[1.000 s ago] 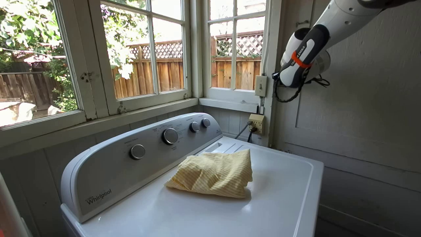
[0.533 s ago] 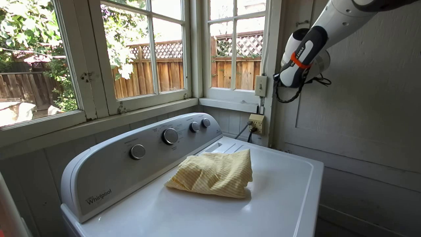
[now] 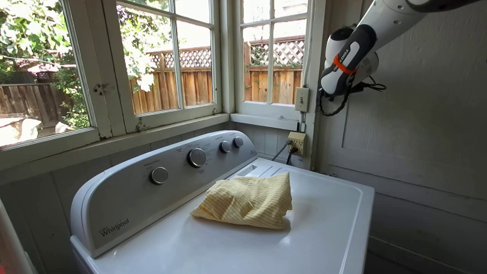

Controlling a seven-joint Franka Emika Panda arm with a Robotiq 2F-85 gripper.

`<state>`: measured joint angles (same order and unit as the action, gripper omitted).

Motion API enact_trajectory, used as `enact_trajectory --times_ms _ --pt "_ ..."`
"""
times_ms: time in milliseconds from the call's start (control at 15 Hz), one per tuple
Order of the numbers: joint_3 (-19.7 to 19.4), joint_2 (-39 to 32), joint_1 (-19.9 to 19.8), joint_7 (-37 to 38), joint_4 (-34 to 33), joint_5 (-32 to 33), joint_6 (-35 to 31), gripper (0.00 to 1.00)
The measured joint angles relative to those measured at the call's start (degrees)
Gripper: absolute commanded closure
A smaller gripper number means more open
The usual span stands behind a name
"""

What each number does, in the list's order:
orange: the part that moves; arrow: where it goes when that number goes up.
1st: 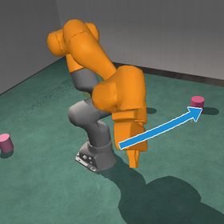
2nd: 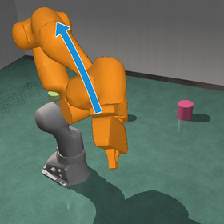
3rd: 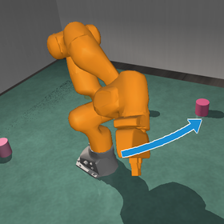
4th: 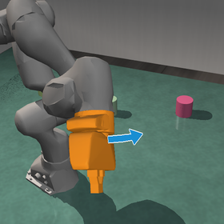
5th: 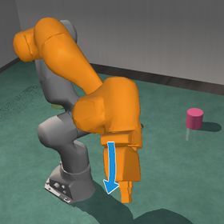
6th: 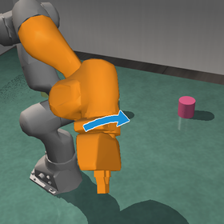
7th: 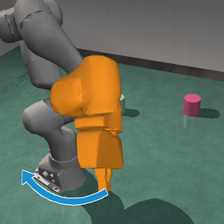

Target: Unlatch the hook on the door

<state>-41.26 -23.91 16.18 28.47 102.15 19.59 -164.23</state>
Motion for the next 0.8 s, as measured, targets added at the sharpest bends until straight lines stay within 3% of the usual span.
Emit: enact_trajectory --times_ms 133,200,333,533,600,800 --pt "-1.7 0.6 1.5 -0.1 0.0 1.5 4.0 1.0" --pt "-2.4 1.5 2.4 -0.7 0.0 2.4 7.3 0.74" --pt "-5.2 4.6 5.3 -0.9 0.0 6.3 16.8 0.66" --pt "-7.5 11.5 8.5 -7.1 0.1 9.3 30.4 0.45" --pt "-5.8 14.6 7.8 -9.7 0.0 10.2 34.9 0.36" --pt "4.9 23.2 1.3 -16.5 0.1 11.3 47.4 0.14"
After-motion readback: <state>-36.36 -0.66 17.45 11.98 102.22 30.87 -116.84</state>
